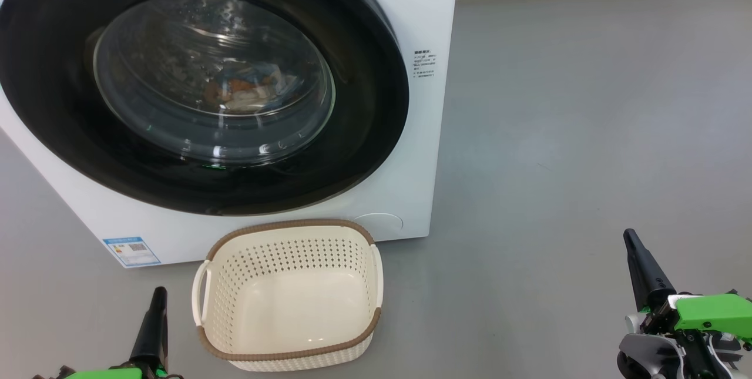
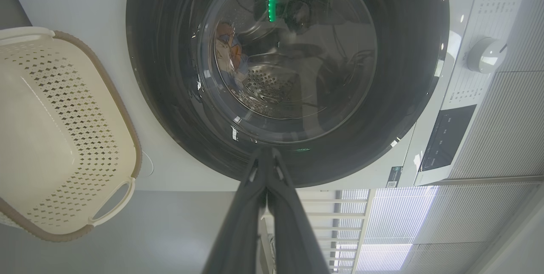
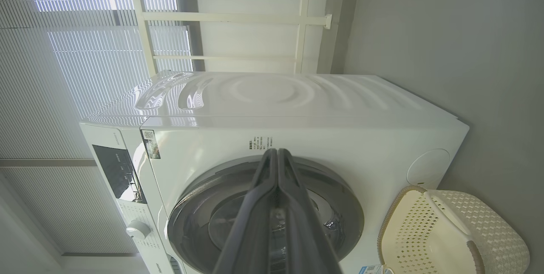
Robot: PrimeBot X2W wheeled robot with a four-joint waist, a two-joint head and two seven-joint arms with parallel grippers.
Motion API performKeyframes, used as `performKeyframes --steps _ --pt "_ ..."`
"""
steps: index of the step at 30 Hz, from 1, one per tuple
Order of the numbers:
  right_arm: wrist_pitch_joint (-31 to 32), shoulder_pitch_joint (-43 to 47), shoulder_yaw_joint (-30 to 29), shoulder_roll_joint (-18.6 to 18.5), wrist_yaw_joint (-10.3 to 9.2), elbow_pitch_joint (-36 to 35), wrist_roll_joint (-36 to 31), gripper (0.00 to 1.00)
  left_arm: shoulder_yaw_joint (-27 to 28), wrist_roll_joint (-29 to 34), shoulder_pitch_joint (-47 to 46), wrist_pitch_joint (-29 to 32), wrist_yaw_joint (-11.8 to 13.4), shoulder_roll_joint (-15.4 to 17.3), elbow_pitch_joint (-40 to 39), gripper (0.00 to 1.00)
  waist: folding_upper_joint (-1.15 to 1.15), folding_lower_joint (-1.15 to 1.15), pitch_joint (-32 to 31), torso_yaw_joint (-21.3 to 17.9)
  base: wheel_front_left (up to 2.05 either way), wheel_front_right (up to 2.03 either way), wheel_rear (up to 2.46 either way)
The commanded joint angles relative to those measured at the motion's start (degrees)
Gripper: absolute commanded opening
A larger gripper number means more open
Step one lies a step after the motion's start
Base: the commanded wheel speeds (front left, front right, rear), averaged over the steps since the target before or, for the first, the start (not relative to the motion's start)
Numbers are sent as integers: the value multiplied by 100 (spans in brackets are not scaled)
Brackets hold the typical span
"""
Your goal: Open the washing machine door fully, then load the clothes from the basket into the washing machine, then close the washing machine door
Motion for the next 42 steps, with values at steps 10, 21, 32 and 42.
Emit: performKeyframes --steps 10,21,32,42 --pt "40 -104 105 -47 10 -165 -11 0 186 -51 -249 35 2 49 -176 0 0 0 0 0 0 0 0" --pt "41 -104 104 -46 10 -165 -13 0 186 -51 -249 35 2 49 -176 0 0 0 0 0 0 0 0" --pt "42 -104 102 -45 10 -165 -14 0 186 -51 -249 35 2 49 -176 0 0 0 0 0 0 0 0" --pt "43 -104 101 -44 10 -165 -14 0 186 -51 -249 35 2 49 -176 0 0 0 0 0 0 0 0"
